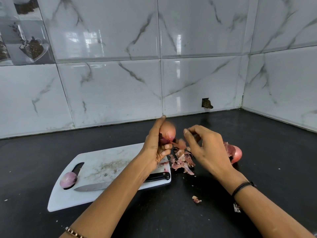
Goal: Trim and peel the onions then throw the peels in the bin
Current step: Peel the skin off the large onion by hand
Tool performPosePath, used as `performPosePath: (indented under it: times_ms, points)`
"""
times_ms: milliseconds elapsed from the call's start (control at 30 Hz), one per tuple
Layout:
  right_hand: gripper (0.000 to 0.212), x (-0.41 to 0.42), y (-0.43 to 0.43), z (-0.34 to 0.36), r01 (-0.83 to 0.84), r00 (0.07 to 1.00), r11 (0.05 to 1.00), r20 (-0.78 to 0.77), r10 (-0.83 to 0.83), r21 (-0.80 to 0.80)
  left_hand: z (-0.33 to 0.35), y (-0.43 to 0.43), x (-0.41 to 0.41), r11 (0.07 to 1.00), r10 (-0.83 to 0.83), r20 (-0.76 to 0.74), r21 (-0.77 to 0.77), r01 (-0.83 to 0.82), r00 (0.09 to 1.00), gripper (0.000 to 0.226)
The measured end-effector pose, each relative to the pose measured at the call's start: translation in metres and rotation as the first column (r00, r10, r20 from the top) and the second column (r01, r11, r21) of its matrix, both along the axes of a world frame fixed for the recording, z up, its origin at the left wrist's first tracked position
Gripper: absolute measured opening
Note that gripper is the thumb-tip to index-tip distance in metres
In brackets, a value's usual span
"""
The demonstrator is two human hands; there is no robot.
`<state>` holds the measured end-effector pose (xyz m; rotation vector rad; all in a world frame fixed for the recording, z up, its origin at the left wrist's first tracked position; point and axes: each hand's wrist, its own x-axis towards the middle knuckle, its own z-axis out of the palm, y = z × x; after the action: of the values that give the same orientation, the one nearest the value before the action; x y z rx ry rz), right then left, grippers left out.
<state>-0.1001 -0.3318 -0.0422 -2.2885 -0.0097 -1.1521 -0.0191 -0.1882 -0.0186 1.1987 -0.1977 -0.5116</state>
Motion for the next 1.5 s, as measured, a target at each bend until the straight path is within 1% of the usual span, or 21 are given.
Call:
performPosePath:
  times_ms: [67,100,133,200,300,400,467,633,833,933,1000,1100,1233,1300,1367,1433,1500]
  points:
    - [0.016,-0.004,0.004,0.004,-0.106,0.992,0.994,0.074,0.107,-0.009,-0.003,0.001,-0.001,0.995,-0.02,0.045,0.094,0.015,0.999,0.056]
    - [0.019,-0.006,0.005,0.005,-0.15,0.984,0.988,0.095,0.152,-0.031,-0.004,0.001,-0.001,0.991,-0.02,0.061,0.134,0.012,0.998,0.057]
    - [0.028,-0.006,0.005,0.005,-0.174,0.979,0.983,0.102,0.179,-0.063,-0.004,0.001,0.0,0.986,-0.022,0.072,0.166,0.009,0.997,0.059]
    - [0.045,-0.004,0.005,0.004,-0.194,0.976,0.974,0.075,0.204,-0.118,-0.004,0.001,-0.002,0.978,-0.029,0.08,0.206,0.012,0.996,0.059]
    - [0.054,-0.002,0.004,0.001,-0.246,0.968,0.958,0.014,0.251,-0.144,-0.002,-0.001,-0.006,0.969,-0.028,0.117,0.248,-0.002,0.993,0.05]
    - [0.053,-0.001,0.005,-0.001,-0.283,0.959,0.948,-0.026,0.282,-0.145,-0.003,-0.004,-0.008,0.934,0.013,0.191,0.347,-0.08,0.981,0.054]
    - [0.049,-0.001,0.006,-0.002,-0.3,0.954,0.946,-0.044,0.297,-0.125,-0.005,-0.005,-0.006,0.919,0.041,0.209,0.376,-0.119,0.977,0.056]
    - [0.039,0.001,0.008,-0.005,-0.294,0.956,0.95,-0.047,0.29,-0.109,-0.011,-0.005,-0.004,0.91,0.023,0.194,0.401,-0.101,0.981,0.054]
    - [0.034,0.001,0.008,-0.005,-0.293,0.956,0.951,-0.046,0.289,-0.096,-0.013,-0.006,-0.005,0.91,-0.007,0.206,0.406,-0.079,0.979,0.048]
    - [0.031,0.002,0.008,-0.006,-0.295,0.955,0.95,-0.057,0.291,-0.096,-0.013,-0.005,-0.006,0.92,-0.014,0.196,0.387,-0.064,0.98,0.05]
    - [0.031,0.003,0.009,-0.007,-0.292,0.956,0.952,-0.048,0.288,-0.091,-0.011,-0.004,-0.005,0.938,-0.018,0.157,0.345,-0.038,0.987,0.052]
    - [0.031,0.002,0.009,-0.004,-0.288,0.958,0.957,-0.002,0.288,-0.04,-0.007,-0.003,-0.001,0.973,-0.058,0.062,0.228,0.043,0.996,0.055]
    - [0.029,0.001,0.01,-0.002,-0.274,0.96,0.961,0.047,0.275,-0.032,-0.003,-0.002,0.0,0.984,-0.136,-0.016,0.117,0.137,0.991,0.058]
    - [0.028,0.001,0.009,-0.002,-0.267,0.961,0.962,0.062,0.27,-0.052,-0.001,-0.001,-0.002,0.978,-0.181,-0.005,0.101,0.18,0.984,0.057]
    - [0.027,0.002,0.008,-0.002,-0.269,0.959,0.961,0.08,0.273,-0.057,-0.001,-0.003,-0.003,0.972,-0.21,0.029,0.111,0.205,0.977,0.049]
    - [0.025,0.002,0.008,-0.001,-0.266,0.957,0.962,0.106,0.271,-0.061,-0.001,-0.004,-0.003,0.975,-0.195,0.048,0.12,0.188,0.98,0.043]
    - [0.023,0.002,0.008,-0.001,-0.255,0.956,0.965,0.131,0.262,-0.064,-0.004,-0.004,-0.002,0.982,-0.16,0.058,0.115,0.152,0.985,0.045]
